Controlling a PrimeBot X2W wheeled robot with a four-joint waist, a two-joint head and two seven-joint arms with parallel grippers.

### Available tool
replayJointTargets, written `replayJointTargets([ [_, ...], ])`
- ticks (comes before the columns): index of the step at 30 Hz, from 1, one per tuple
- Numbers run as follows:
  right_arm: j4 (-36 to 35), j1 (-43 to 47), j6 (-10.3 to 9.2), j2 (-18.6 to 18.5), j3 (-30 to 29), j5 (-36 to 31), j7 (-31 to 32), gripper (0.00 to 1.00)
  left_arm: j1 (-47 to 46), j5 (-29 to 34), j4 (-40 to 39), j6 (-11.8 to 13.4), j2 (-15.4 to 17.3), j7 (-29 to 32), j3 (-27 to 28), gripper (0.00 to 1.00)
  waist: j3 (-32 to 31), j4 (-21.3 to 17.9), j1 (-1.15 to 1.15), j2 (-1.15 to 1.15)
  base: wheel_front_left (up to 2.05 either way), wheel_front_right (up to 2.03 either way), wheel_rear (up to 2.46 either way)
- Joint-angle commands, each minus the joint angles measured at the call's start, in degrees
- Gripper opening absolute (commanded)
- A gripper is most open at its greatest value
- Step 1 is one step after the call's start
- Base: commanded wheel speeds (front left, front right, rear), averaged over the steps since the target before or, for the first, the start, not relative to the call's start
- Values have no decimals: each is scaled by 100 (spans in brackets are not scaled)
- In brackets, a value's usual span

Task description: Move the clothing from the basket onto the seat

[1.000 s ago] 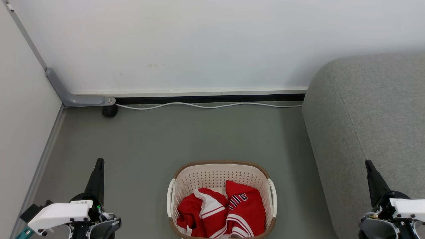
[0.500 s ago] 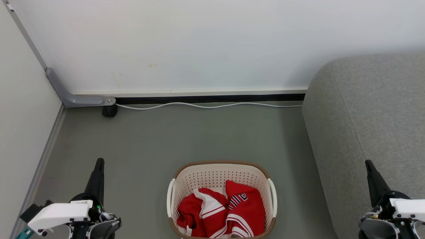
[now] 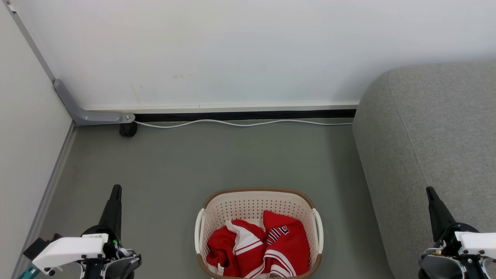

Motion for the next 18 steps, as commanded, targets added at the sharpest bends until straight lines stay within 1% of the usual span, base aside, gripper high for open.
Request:
replayJointTargets([
  [1, -176, -109, 42, -59, 99, 66, 44, 0, -111, -26, -166, -42, 108, 36, 183, 0, 0, 0, 0, 0, 0, 0, 0],
  [12, -176, -109, 42, -59, 99, 66, 44, 0, -111, -26, -166, -42, 108, 36, 183, 0, 0, 0, 0, 0, 0, 0, 0],
  [13, 0, 0, 0, 0, 0, 0, 0, 100, 0, 1, 0, 0, 0, 0, 0, 100, 0, 0, 0, 0, 0, 0, 0],
  [18, 299, 215, -8, 118, 42, -3, -1, 100, 219, 2, 331, 9, -124, -10, -18, 100, 2, -1, 0, 0, 0, 0, 0],
])
